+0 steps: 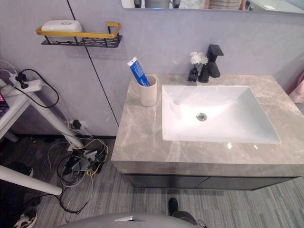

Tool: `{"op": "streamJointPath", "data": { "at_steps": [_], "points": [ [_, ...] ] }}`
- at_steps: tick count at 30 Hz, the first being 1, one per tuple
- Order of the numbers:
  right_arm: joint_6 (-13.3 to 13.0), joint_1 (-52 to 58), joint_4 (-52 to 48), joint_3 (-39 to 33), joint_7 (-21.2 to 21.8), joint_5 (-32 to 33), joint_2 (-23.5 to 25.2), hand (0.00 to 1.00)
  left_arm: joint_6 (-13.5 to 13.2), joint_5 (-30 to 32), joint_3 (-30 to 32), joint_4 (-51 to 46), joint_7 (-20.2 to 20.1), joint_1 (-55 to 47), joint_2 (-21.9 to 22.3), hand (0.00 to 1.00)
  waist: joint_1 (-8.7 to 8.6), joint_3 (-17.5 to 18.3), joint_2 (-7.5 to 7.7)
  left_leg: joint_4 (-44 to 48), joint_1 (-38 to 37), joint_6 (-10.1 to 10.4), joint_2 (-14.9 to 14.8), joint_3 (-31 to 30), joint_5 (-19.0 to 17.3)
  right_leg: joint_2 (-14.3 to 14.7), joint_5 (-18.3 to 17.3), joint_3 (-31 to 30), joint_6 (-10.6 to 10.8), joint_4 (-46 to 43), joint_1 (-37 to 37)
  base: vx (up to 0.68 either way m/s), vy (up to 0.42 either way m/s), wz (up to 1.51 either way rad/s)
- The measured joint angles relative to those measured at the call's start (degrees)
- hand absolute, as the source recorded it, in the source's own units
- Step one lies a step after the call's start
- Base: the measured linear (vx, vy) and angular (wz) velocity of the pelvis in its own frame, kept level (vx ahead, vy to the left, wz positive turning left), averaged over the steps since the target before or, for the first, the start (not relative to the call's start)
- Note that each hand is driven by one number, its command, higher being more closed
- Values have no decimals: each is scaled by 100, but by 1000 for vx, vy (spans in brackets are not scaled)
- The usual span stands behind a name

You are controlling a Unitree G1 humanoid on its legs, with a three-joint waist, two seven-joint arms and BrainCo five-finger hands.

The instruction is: Organize washtable

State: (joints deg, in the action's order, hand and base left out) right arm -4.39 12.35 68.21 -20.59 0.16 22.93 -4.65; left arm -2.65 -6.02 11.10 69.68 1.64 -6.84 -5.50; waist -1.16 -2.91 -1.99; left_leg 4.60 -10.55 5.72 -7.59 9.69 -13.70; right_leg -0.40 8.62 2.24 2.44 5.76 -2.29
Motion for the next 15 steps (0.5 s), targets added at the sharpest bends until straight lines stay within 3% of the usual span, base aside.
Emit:
{"op": "streamJointPath", "data": {
  "at_steps": [6, 15],
  "points": [
    [7, -29, 3, 65, -1, 1, -26, 0, -46, -46, -421, -10, 16, 209, -71, 0, 4, 1, 4, 12, -1, 0, 8, -42, 0, -12, -10, 31, 10, 0, 24, 3, 1, 1],
    [11, -39, 5, 79, 49, -16, -38, 0, -30, -22, -418, 9, -11, 193, -77, 0, 17, 1, 4, 61, -3, 1, 0, -84, 1, -26, -47, 62, 29, 0, 64, -8, -1, 1]
  ]
}}
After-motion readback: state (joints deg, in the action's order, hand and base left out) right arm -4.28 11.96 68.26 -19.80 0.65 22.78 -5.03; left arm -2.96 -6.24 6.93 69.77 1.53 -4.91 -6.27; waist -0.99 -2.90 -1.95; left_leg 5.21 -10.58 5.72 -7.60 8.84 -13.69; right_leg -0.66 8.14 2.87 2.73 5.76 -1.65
